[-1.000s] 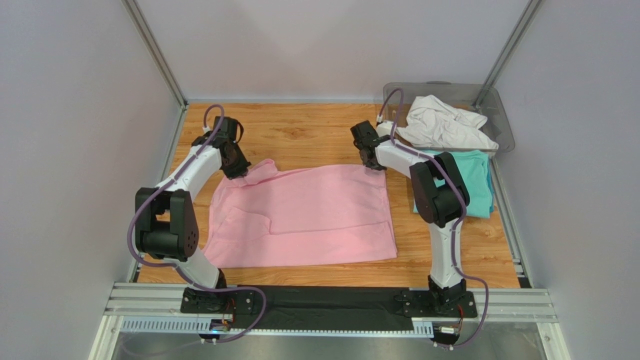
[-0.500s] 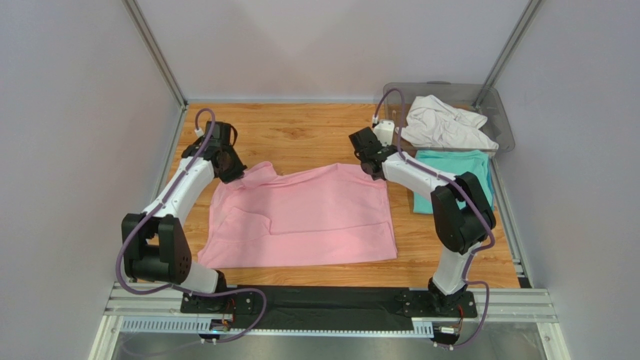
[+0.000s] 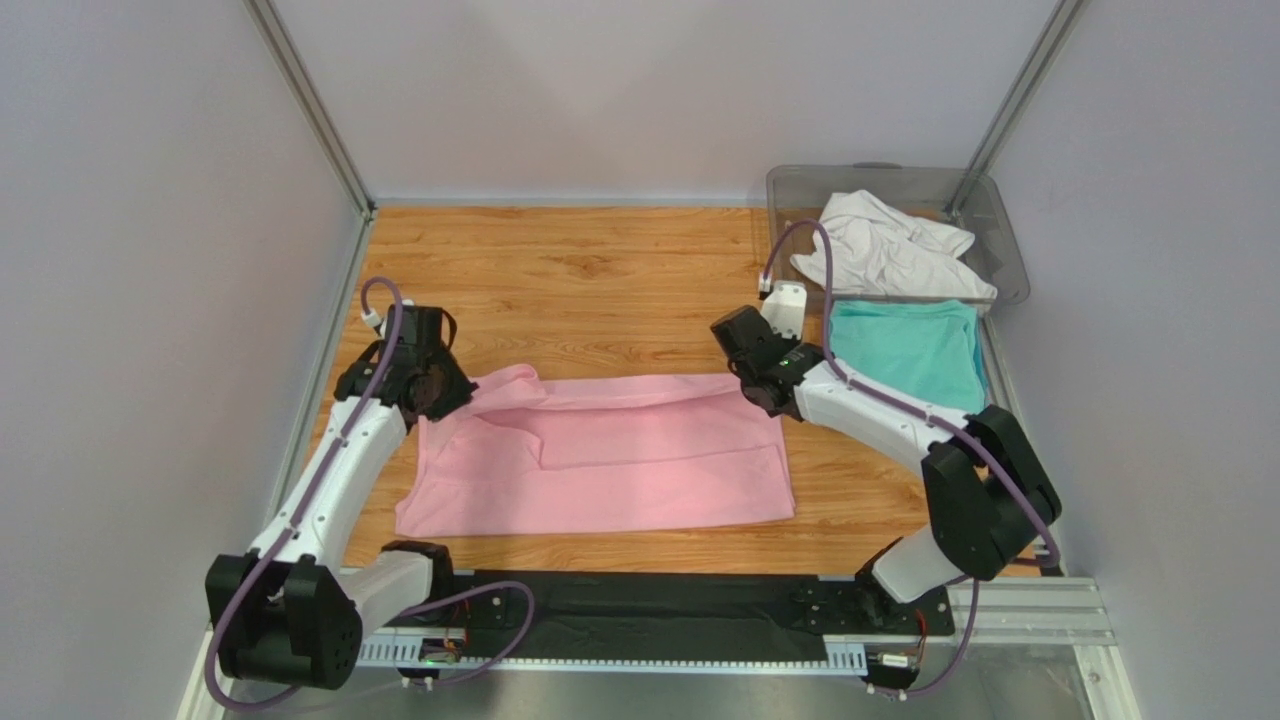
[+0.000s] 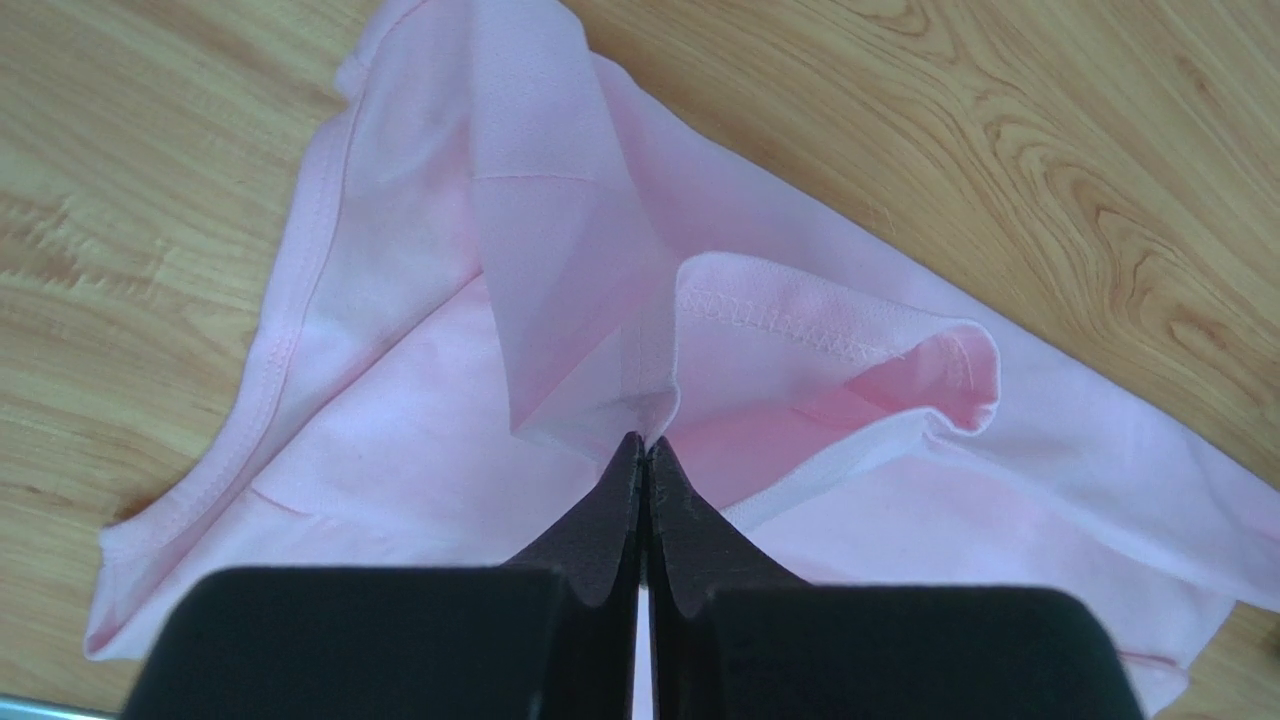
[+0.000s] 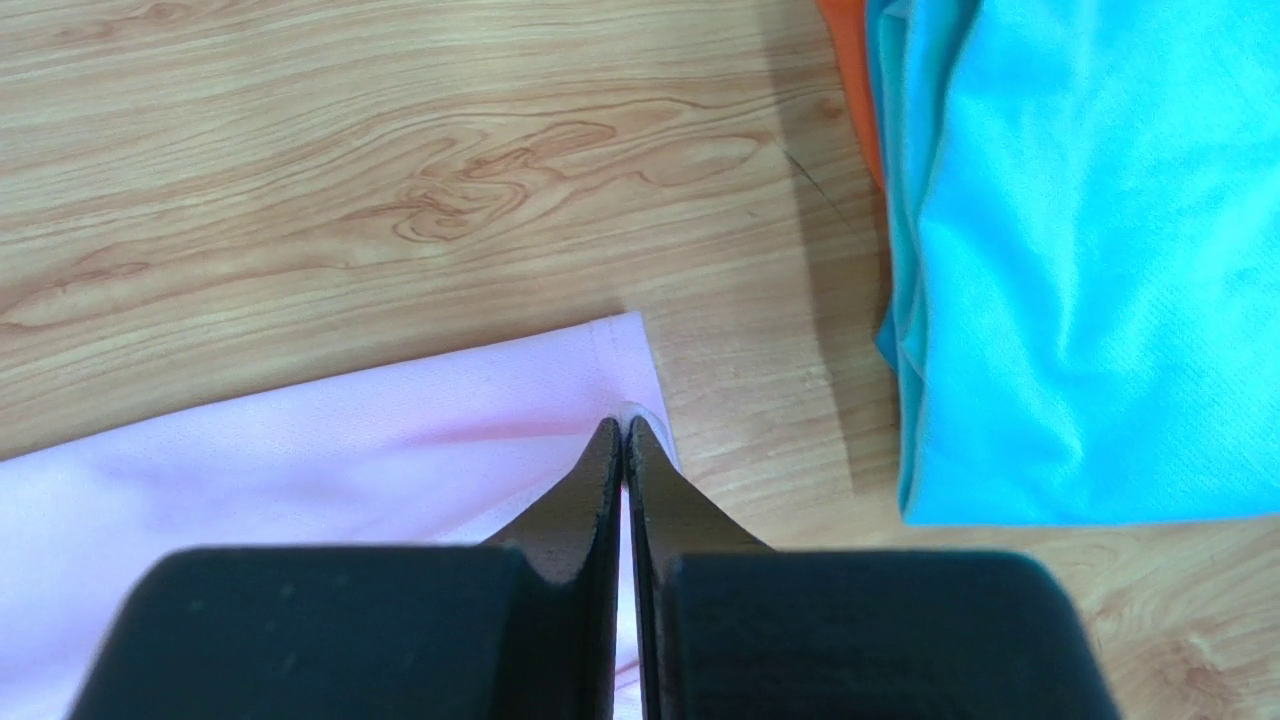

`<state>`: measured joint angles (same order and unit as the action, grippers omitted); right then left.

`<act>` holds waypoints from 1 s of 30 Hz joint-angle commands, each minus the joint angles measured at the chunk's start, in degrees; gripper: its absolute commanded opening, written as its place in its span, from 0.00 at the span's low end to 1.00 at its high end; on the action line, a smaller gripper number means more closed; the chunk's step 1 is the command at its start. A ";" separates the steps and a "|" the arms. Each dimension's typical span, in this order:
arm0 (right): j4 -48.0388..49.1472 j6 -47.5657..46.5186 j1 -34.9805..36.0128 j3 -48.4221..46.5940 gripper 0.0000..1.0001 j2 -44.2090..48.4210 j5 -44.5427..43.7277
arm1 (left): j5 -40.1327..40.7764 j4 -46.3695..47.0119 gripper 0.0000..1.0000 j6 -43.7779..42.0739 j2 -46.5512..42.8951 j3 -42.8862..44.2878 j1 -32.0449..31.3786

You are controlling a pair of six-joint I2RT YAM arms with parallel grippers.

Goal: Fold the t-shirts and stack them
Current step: Fold the tshirt

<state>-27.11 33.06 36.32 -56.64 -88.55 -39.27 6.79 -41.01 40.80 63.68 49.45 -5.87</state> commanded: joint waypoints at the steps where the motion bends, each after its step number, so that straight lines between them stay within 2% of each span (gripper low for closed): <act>1: 0.22 2.54 0.25 2.84 0.00 4.96 -3.36 | 2.18 -1.26 0.00 1.65 -3.29 -1.81 -0.02; 8: 0.48 1.40 0.34 7.68 0.00 11.03 -1.26 | 1.65 -1.96 0.00 2.53 -9.18 -6.38 -0.11; 15: 1.45 2.89 2.00 11.11 0.00 11.12 1.73 | 0.42 -2.67 0.00 3.59 -11.47 -12.27 -0.02; 16: 0.93 3.76 2.70 12.07 0.00 11.21 2.17 | 0.33 -2.75 0.04 3.68 -11.91 -13.84 -0.02; 19: 0.31 5.61 3.94 14.01 0.02 11.39 2.87 | 0.51 -3.81 0.06 5.25 -13.14 -16.04 -0.02; 20: -0.04 7.18 4.72 14.54 0.07 11.65 3.14 | -0.71 -3.98 0.09 5.52 -14.19 -17.27 -0.11; 21: -0.57 7.80 5.16 15.06 0.17 11.74 2.97 | -1.42 -3.90 0.17 5.87 -14.98 -17.72 -0.02; 22: -1.70 8.33 5.95 15.94 0.45 12.09 2.88 | -2.21 -3.98 0.35 6.48 -16.73 -18.16 -0.11; 23: -2.50 8.95 6.22 16.04 0.57 12.52 2.79 | -3.17 -4.42 0.46 6.75 -17.70 -18.42 -0.11; 24: -3.98 9.65 6.57 15.95 0.62 13.05 2.27 | -3.27 -4.86 0.57 7.62 -18.84 -18.43 -0.11; 27: -5.58 9.05 8.33 15.16 0.69 16.30 2.53 | -3.09 -7.41 0.68 9.03 -23.85 -17.20 -0.11; 28: -5.58 8.26 9.55 14.90 0.71 18.40 2.79 | -3.01 -8.20 0.76 9.30 -26.30 -16.85 -0.11; 30: -3.14 3.63 10.26 14.28 0.77 20.43 7.41 | -3.01 -8.81 0.82 10.26 -28.16 -15.88 -0.11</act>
<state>-32.29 39.51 45.10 -40.51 -72.36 -35.03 4.58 -47.75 48.69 38.39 30.65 -5.87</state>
